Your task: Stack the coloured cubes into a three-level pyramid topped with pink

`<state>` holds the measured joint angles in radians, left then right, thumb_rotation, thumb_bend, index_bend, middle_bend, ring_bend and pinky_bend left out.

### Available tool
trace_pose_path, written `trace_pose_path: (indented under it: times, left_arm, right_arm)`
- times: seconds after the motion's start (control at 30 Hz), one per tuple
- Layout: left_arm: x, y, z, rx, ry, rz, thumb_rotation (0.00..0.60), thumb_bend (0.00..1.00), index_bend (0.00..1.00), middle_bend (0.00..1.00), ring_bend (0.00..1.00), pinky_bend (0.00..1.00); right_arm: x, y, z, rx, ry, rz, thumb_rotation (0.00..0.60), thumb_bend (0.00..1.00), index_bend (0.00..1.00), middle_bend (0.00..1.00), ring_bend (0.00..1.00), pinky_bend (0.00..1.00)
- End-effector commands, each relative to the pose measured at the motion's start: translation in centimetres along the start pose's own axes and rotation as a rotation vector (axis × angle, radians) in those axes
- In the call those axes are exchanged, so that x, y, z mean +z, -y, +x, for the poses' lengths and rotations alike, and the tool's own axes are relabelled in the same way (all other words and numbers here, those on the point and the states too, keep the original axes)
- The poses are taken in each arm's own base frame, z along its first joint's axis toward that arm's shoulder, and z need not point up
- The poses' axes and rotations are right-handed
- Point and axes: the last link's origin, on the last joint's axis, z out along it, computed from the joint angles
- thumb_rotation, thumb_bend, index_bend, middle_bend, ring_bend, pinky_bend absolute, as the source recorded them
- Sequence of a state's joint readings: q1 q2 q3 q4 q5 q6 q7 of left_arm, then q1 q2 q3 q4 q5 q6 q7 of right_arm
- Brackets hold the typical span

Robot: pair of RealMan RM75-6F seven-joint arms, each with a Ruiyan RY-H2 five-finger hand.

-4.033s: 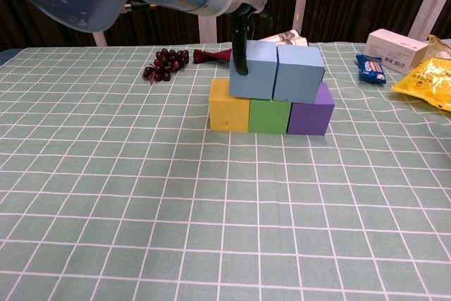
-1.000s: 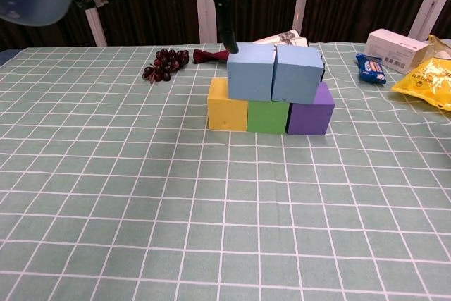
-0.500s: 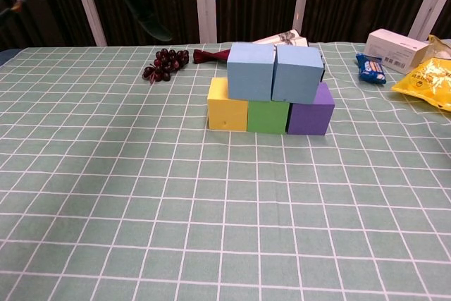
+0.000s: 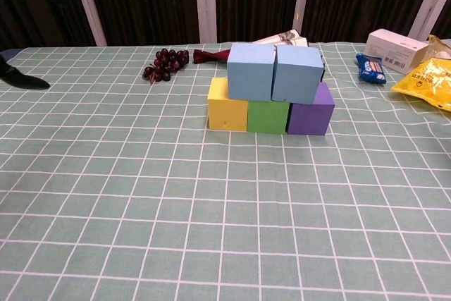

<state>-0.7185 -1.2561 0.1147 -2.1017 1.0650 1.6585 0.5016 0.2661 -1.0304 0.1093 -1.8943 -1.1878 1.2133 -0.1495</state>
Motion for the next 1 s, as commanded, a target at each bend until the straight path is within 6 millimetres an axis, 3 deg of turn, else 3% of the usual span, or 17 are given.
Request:
trace_pose_path:
  times: [0.03,0.53,0.77,1.0]
  left_arm:
    - [-1.1,1.4,-0.4,0.011,-0.027,0.014,0.6,0.12,0.0,0.1,0.0,0.0]
    - [-1.7,2.1,1.2,-0.029,-0.07,-0.004,0.6,0.12,0.0,0.1,0.0,0.0]
    - [-1.6,2.3,1.4,-0.051,-0.072,-0.001,0.6,0.12,0.0,0.1,0.0,0.0]
    - [-1.7,2.2,1.2,-0.055,-0.061,-0.006,0.6,0.12,0.0,0.1,0.0,0.0]
  right_arm:
    - [0.0,-0.3,-1.1,-0.022,0.031,-0.023,0.6,0.23,0.0,0.03,0.0,0.0]
    - [3.1,-0.6,-6.1,-0.07,0.142,-0.156,0.6,0.24,0.0,0.0,0.0,0.0]
    - [5.2,-1.7,-6.0,-0.087,0.062,-0.23,0.6,0.24,0.0,0.0,0.0,0.0]
    - [6.1,-3.5,-5.2,-0.143,0.022,-0.308,0.6,0.23,0.0,0.0,0.0,0.0]
